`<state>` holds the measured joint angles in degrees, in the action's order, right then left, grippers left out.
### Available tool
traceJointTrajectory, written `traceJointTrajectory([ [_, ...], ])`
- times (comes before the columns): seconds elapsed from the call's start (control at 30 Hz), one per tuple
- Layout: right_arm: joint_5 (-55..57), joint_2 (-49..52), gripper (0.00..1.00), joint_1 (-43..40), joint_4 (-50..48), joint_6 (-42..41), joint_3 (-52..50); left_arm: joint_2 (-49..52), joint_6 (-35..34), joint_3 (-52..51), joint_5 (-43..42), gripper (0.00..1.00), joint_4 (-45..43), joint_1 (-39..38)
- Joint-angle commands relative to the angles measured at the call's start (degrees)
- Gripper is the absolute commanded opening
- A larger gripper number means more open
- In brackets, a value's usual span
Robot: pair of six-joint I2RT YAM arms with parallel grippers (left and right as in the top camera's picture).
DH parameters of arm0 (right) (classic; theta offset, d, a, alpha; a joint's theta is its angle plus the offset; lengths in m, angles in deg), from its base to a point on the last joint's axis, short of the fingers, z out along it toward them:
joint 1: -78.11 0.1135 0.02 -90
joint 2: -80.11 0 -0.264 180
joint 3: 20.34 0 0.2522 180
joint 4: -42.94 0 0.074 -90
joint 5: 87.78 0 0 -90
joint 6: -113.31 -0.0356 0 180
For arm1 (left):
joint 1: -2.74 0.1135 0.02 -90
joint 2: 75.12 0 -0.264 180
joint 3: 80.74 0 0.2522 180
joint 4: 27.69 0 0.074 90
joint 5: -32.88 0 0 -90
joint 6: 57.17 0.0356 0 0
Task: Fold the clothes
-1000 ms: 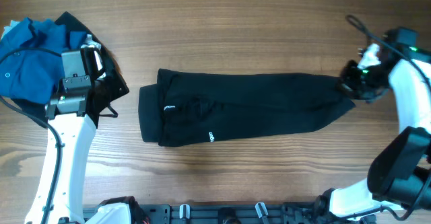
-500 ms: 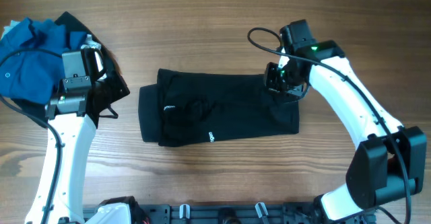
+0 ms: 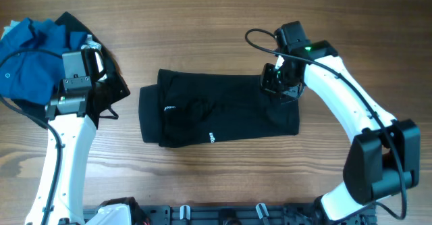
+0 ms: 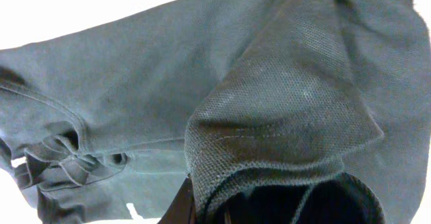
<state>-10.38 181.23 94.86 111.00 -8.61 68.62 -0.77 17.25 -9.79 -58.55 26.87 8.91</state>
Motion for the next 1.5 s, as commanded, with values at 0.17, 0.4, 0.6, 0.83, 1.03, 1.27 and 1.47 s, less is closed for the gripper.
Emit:
traceJointTrajectory([
  [0.17, -2.25, 2.71, 0.31, 6.38, -5.4, 0.52, 0.42, -0.42, 0.52, 0.96, -0.5, 0.11, 0.09, 0.44],
  [0.4, -0.72, 2.58, 0.3, 1.75, -2.21, 4.96, 0.44, -0.42, 0.55, 0.96, -0.5, 0.12, 0.24, 0.44],
  [0.6, 3.54, 2.62, 0.04, -2.43, -0.04, 6.47, -0.59, -0.42, 0.52, 0.96, -0.5, 0.13, 0.22, 0.44],
  [0.83, -12.61, 2.73, 0.04, 5.07, -13.77, 15.13, -12.41, -0.42, 0.52, 0.96, -0.5, 0.12, 0.2, 0.44],
  [1.03, -15.23, -3.32, 0.04, 6.47, -12.59, 25.16, -10.36, -0.42, 0.55, 0.96, -0.5, 0.12, 0.24, 0.44],
  [1.27, 4.31, -7.37, 0.05, -4.72, -10.78, 10.64, -10.23, -0.42, 0.52, 0.96, -0.5, 0.12, 0.17, 0.44],
  [1.47, 1.33, 2.62, 0.04, -5.62, -13.49, 4.79, -11.21, -0.42, 0.55, 0.96, -0.5, 0.13, 0.17, 0.44],
])
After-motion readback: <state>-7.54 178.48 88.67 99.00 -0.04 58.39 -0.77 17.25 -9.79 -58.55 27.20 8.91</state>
